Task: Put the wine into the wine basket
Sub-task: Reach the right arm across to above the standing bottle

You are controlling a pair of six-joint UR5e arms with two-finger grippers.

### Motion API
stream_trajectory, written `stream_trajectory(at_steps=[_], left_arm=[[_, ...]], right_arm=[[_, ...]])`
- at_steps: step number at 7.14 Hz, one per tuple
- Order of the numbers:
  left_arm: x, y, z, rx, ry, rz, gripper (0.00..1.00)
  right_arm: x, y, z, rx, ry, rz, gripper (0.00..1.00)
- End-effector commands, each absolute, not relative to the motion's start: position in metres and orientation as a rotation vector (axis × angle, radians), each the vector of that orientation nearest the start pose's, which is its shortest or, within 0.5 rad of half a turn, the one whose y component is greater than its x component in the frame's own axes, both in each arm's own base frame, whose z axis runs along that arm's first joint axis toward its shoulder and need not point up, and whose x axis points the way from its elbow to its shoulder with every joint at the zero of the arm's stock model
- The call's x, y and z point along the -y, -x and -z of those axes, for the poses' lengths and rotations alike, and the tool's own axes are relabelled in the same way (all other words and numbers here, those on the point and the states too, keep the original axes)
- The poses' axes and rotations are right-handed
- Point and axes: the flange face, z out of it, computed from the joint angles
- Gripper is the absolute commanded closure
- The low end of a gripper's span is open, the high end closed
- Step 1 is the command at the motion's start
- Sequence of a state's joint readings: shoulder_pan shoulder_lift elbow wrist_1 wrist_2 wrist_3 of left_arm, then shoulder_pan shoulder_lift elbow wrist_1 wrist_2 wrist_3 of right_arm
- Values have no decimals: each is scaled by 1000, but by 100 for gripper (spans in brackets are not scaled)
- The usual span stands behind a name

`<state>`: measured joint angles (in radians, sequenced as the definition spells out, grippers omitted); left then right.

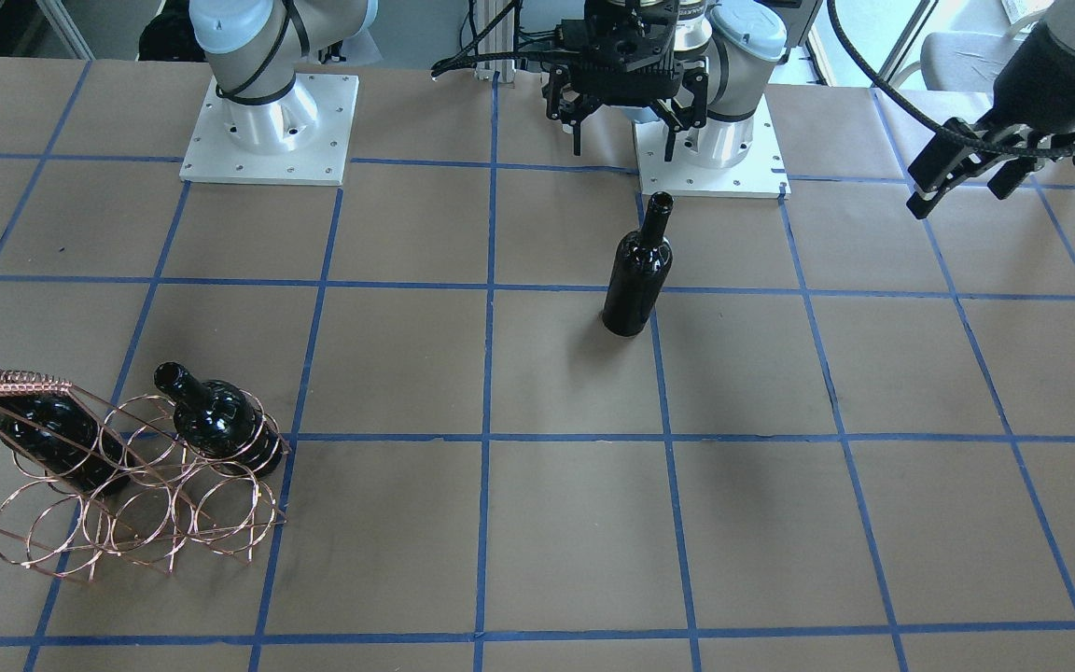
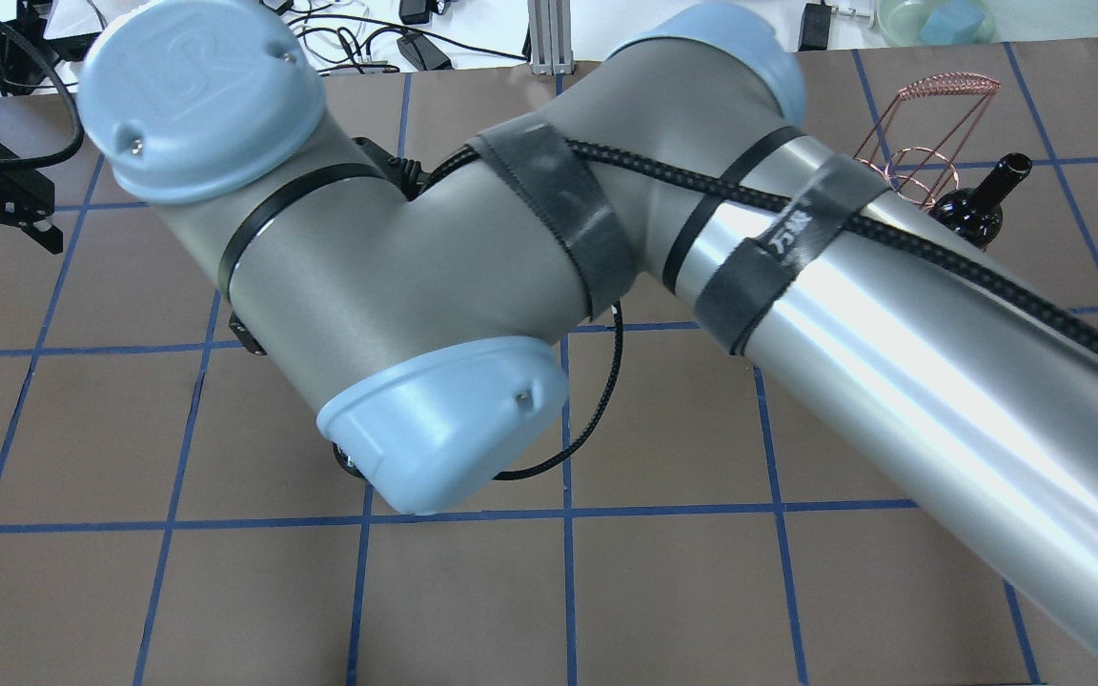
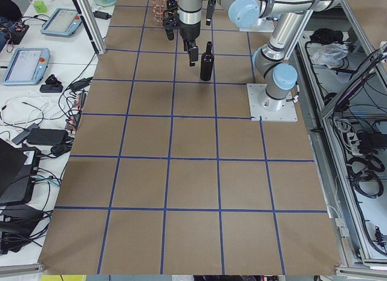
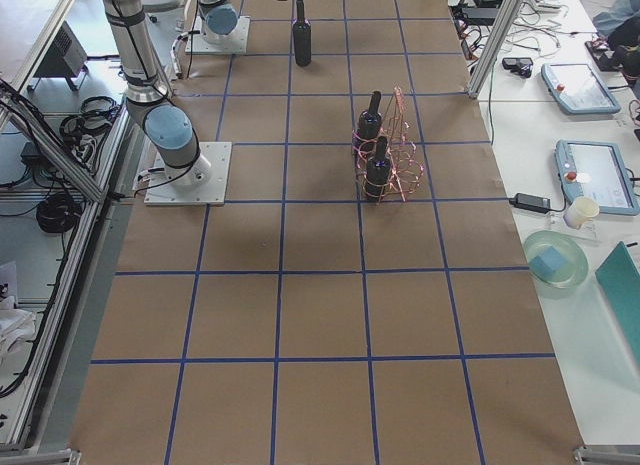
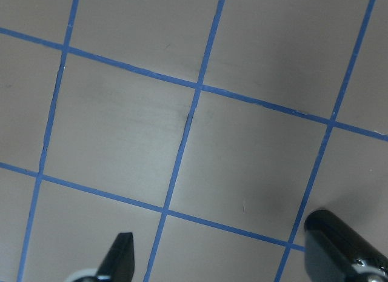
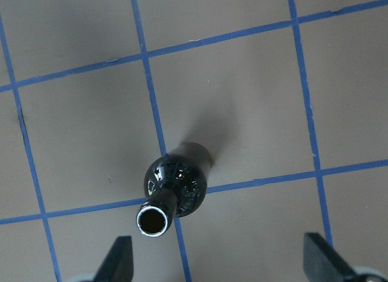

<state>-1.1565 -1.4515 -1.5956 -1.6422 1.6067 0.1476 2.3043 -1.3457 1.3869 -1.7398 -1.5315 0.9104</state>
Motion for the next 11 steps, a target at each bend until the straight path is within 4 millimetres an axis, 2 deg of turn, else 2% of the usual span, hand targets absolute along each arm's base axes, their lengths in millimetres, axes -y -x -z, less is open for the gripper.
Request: stream_trajectory(at_steps=[1, 2, 5, 8, 9, 11], left_arm=[[456, -65, -521, -3070, 331, -7, 0], [456, -66, -520, -3071, 329, -9, 0], [457, -68, -516, -3073, 327, -19, 0], [457, -68, -514, -3075, 327, -26, 0], [457, -68, -514, -3074, 326, -28, 0], [457, -68, -514, -3075, 308, -27, 0]], right_arm=[[346, -544, -435, -3025, -200, 84, 0], [347, -545, -431, -3030, -198, 78, 0], [352, -550, -399, -3075, -188, 29, 1], [355, -550, -394, -3097, -176, 50, 5], [356, -550, -383, -3111, -172, 32, 5], [361, -555, -374, -3095, -171, 57, 7]])
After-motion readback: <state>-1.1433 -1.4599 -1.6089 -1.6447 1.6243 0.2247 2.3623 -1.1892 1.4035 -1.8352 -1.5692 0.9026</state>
